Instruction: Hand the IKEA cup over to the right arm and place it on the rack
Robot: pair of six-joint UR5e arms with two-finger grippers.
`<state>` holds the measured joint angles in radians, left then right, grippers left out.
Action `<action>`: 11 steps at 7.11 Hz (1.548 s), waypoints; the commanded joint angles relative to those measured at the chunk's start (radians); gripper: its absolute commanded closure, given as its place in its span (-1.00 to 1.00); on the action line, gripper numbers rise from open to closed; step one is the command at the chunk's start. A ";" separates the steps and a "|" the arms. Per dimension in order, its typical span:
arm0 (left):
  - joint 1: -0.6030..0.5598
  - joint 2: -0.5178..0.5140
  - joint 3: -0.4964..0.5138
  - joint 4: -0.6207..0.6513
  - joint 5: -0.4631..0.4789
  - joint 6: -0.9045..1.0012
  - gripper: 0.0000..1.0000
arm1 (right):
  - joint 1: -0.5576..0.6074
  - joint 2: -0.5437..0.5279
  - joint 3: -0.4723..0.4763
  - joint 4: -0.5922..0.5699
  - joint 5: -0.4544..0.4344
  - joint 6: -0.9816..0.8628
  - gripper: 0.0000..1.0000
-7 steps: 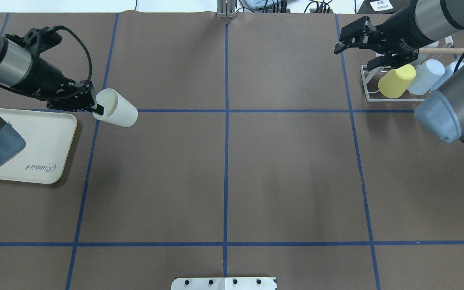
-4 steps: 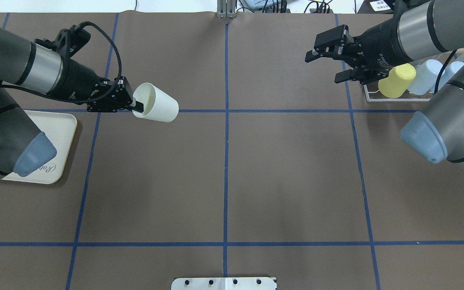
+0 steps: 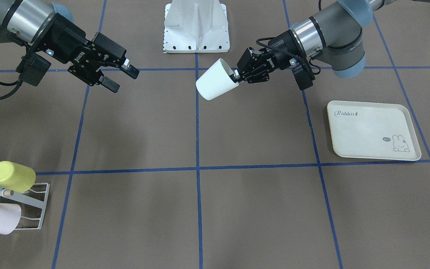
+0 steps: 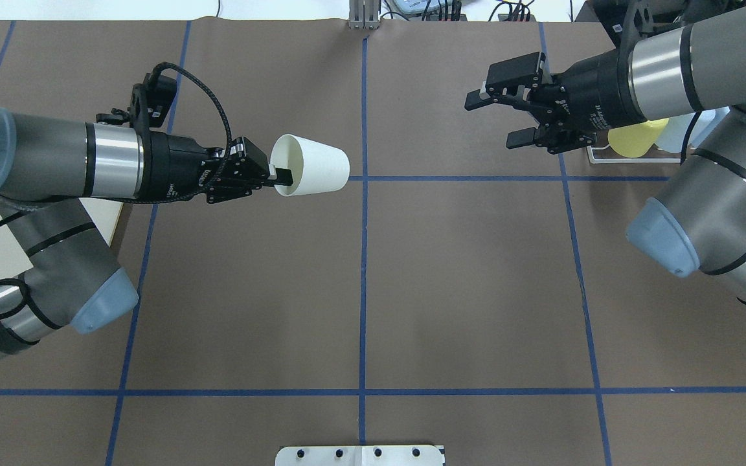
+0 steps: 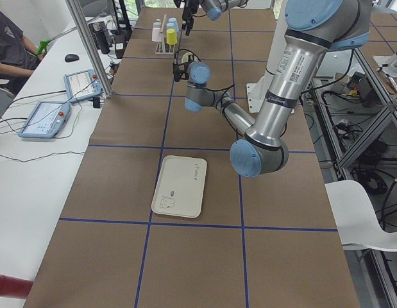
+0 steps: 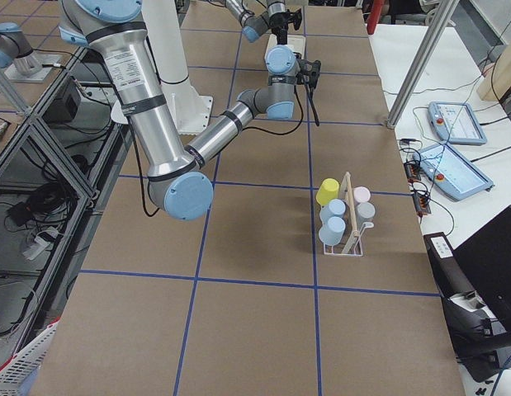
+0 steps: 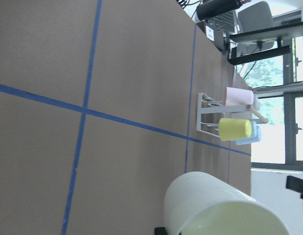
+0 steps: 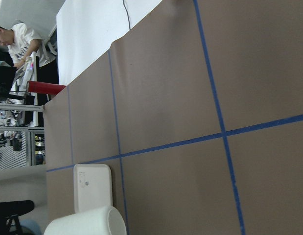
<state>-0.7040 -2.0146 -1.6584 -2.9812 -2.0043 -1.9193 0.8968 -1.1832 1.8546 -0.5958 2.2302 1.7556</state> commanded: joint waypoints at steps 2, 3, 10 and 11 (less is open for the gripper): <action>0.008 -0.082 0.167 -0.367 0.067 -0.335 1.00 | -0.045 0.014 -0.051 0.344 -0.062 0.195 -0.96; 0.036 -0.114 0.172 -0.399 0.120 -0.428 1.00 | -0.088 0.031 -0.049 0.393 -0.133 0.278 -0.97; 0.156 -0.147 0.215 -0.636 0.320 -0.626 1.00 | -0.199 0.034 -0.052 0.554 -0.296 0.318 -0.96; 0.164 -0.167 0.215 -0.636 0.329 -0.627 1.00 | -0.211 0.036 -0.052 0.556 -0.309 0.318 -0.96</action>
<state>-0.5490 -2.1629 -1.4446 -3.6132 -1.6852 -2.5435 0.7021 -1.1489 1.8024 -0.0483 1.9428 2.0723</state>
